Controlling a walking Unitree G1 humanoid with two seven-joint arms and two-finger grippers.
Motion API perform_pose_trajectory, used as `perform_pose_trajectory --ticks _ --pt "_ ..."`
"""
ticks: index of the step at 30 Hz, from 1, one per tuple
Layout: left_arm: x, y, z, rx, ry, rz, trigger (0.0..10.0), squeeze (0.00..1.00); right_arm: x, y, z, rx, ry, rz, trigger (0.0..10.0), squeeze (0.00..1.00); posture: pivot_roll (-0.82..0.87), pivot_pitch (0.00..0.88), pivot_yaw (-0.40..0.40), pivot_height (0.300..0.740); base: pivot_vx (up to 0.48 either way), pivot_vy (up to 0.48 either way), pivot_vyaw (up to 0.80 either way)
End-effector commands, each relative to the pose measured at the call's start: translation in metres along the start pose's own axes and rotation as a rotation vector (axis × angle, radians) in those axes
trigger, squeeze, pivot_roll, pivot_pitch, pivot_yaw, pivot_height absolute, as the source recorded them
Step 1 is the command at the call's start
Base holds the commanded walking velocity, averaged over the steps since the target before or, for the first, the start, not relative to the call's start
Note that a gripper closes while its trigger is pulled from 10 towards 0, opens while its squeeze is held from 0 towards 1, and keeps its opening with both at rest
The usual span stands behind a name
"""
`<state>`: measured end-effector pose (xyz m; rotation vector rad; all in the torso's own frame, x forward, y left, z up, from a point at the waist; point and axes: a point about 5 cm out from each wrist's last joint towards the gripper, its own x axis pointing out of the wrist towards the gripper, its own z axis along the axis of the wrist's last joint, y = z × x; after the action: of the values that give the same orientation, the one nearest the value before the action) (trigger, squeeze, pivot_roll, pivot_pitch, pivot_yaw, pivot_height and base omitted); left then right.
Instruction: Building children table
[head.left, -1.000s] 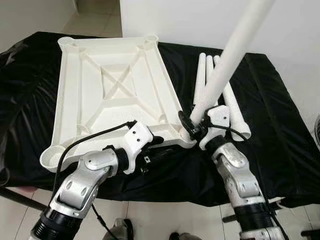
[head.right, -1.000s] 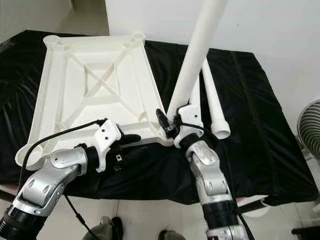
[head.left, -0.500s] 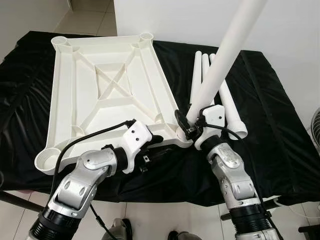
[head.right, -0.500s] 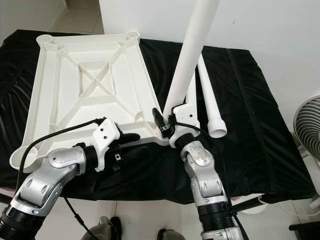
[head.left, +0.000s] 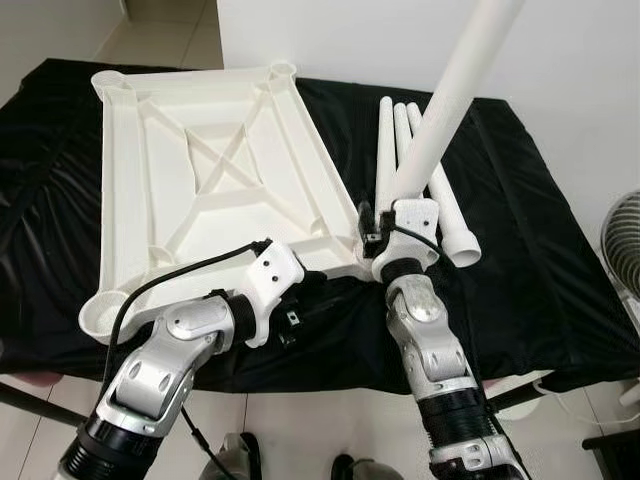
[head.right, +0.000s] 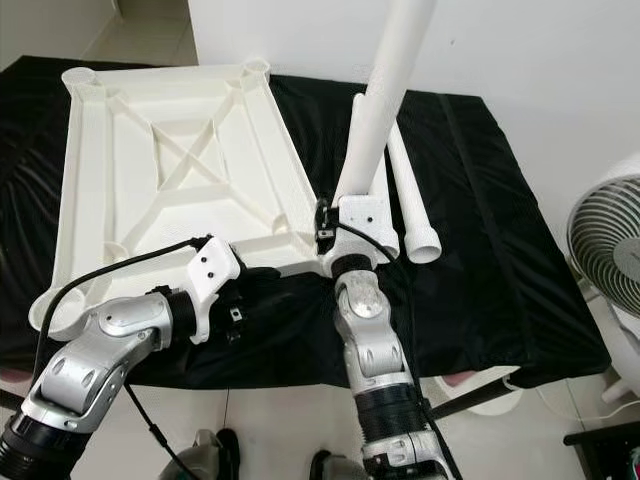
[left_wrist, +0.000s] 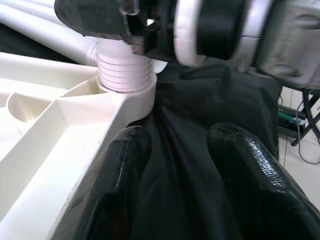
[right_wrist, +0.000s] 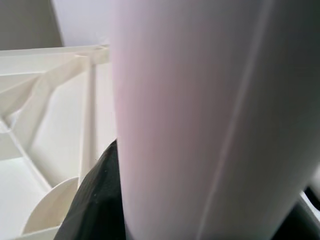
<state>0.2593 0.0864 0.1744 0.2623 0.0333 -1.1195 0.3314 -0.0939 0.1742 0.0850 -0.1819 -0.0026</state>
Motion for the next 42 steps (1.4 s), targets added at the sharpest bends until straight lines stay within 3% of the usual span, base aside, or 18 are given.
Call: perform_pose_trajectory --ticks 1,10,11,20,26,27,29,34,42 --pt "0.001 -0.003 -0.001 -0.008 0.001 0.014 10.0 0.0 -0.004 -0.011 -0.022 0.014 0.103 -0.067 10.0 0.0 0.07 0.155 -0.045 0.74 0.0 0.0 0.0" --pt "0.0 -0.001 0.0 -0.003 0.002 0.019 10.0 0.0 -0.001 -0.007 -0.02 0.013 0.078 -0.032 10.0 0.0 0.07 0.147 -0.043 0.74 0.0 0.0 0.0" --pt "0.0 -0.001 0.0 -0.002 0.001 0.017 10.0 0.0 -0.001 -0.008 -0.02 0.025 0.076 -0.021 10.0 1.0 0.07 0.147 -0.042 0.74 0.0 0.0 0.0" --pt "0.001 -0.001 0.0 -0.002 -0.001 0.017 10.0 0.0 0.0 -0.011 -0.015 0.027 0.036 0.007 10.0 1.0 0.06 0.149 -0.04 0.74 0.0 0.0 0.0" --pt "0.001 -0.001 0.001 -0.006 -0.002 0.019 10.0 0.0 0.002 -0.017 -0.005 0.026 -0.016 0.096 10.0 1.0 0.06 0.152 -0.034 0.74 0.0 0.0 0.0" --pt "0.001 0.0 0.001 -0.006 -0.003 0.02 10.0 0.0 0.002 -0.018 -0.003 0.026 -0.023 0.135 10.0 0.06 0.06 0.154 -0.033 0.74 0.0 0.0 0.0" --pt "0.001 0.0 0.001 -0.005 -0.002 0.02 10.0 0.0 0.002 -0.02 0.001 0.019 -0.041 0.203 10.0 0.0 0.06 0.153 -0.034 0.74 0.0 0.0 0.0" --pt "0.003 -0.001 0.001 -0.007 -0.003 0.013 10.0 0.0 -0.001 -0.028 0.008 -0.013 -0.057 0.397 10.0 0.0 0.05 0.153 -0.035 0.74 0.0 0.0 0.0" --pt "0.004 -0.002 0.001 -0.005 -0.005 0.008 10.0 0.0 -0.001 -0.044 0.012 -0.097 -0.065 0.568 10.0 0.0 0.05 0.152 -0.039 0.74 0.0 0.0 0.0"
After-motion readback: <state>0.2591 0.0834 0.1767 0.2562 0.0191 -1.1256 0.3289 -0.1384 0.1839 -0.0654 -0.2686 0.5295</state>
